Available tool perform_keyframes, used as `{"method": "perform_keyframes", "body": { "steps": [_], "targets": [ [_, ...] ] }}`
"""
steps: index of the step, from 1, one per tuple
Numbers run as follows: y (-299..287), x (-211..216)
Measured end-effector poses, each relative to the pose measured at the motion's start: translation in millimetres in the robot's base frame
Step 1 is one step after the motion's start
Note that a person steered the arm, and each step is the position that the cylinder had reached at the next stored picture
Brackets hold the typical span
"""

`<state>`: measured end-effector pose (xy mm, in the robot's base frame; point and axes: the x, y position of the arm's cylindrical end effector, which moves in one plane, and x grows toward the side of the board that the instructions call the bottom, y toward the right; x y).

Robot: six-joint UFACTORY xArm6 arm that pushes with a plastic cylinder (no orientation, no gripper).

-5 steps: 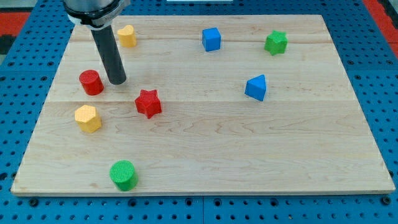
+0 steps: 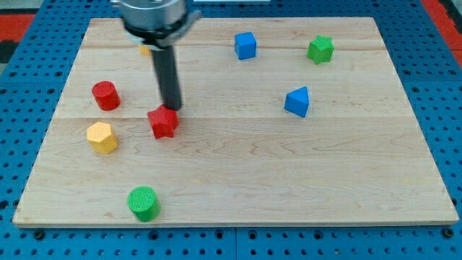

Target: Move the yellow hexagon diagonally right to the red star

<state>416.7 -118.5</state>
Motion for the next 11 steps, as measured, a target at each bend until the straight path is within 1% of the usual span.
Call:
{"method": "perform_keyframes", "body": {
  "steps": [1,2,4,5,6,7,8,9,10,11],
  "targets": [
    [-45,22],
    [-94,55],
    [-135,59],
    [-154,68],
    [-147,87],
    [-91,94],
    [-7,91],
    [69,98],
    [123,102],
    [141,92]
  ]
}}
